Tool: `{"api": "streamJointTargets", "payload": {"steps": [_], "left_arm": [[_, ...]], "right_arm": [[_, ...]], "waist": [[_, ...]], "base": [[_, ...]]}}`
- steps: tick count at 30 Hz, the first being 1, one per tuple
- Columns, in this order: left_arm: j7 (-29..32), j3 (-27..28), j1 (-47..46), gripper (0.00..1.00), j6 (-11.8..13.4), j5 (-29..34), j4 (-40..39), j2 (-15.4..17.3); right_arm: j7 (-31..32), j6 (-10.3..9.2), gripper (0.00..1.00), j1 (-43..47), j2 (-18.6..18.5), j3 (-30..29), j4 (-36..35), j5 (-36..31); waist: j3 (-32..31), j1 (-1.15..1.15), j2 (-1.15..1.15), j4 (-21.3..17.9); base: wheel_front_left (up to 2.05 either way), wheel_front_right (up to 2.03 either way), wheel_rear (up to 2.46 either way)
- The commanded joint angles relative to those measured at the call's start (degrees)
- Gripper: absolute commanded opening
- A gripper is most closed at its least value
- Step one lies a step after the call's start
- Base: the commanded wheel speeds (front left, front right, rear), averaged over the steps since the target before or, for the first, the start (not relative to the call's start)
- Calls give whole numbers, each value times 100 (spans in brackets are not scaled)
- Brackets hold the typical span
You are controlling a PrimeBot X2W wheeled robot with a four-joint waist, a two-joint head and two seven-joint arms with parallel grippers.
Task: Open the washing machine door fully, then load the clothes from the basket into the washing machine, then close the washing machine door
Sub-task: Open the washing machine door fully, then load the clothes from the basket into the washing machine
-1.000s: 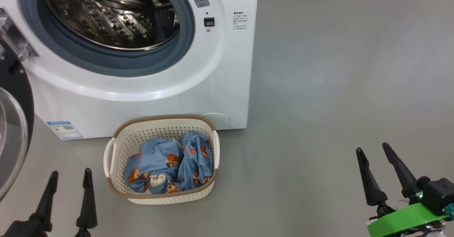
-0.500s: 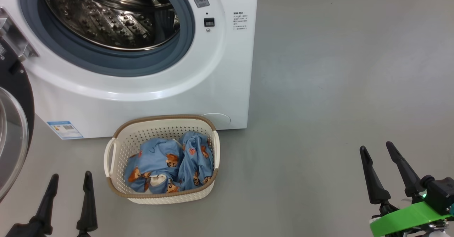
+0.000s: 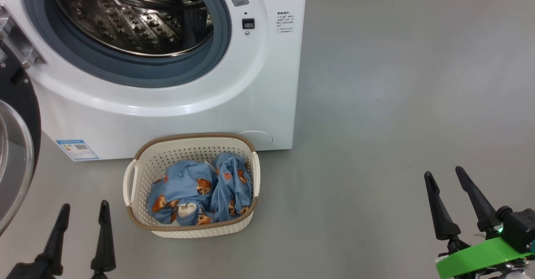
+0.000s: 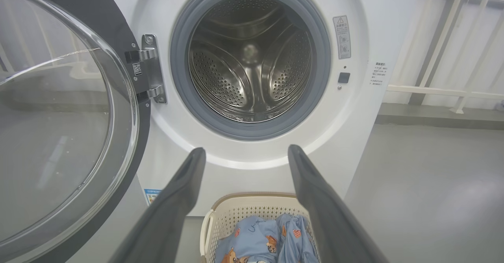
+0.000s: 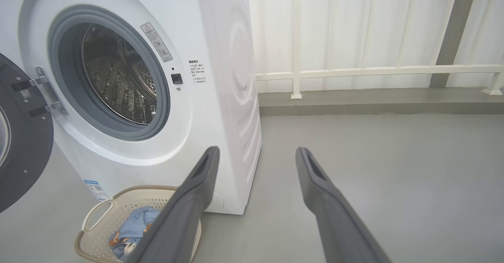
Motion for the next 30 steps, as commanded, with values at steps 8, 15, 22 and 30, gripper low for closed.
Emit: {"api": "streamJointTargets", "payload": {"steps": [8, 15, 22, 30], "left_arm": [[-30, 149, -167, 100, 3, -88, -172, 118], [-30, 132, -205, 100, 3, -104, -149, 134], [-30, 120, -251, 100, 3, -96, -146, 157], [-30, 73, -306, 100, 3, -127, -135, 177]], "right_arm": [[-54, 26, 100, -50, -90, 121, -155, -23], [-54, 26, 100, -74, -87, 129, -161, -32], [-54, 26, 100, -105, -74, 131, -159, -39], [-54, 26, 100, -135, -58, 133, -157, -33]], "waist": [[38, 0, 0, 7], [78, 0, 0, 4], [118, 0, 0, -9], [172, 0, 0, -29]], "base": [[0, 0, 0], [9, -34, 25], [38, -125, 86], [58, -151, 94]]}}
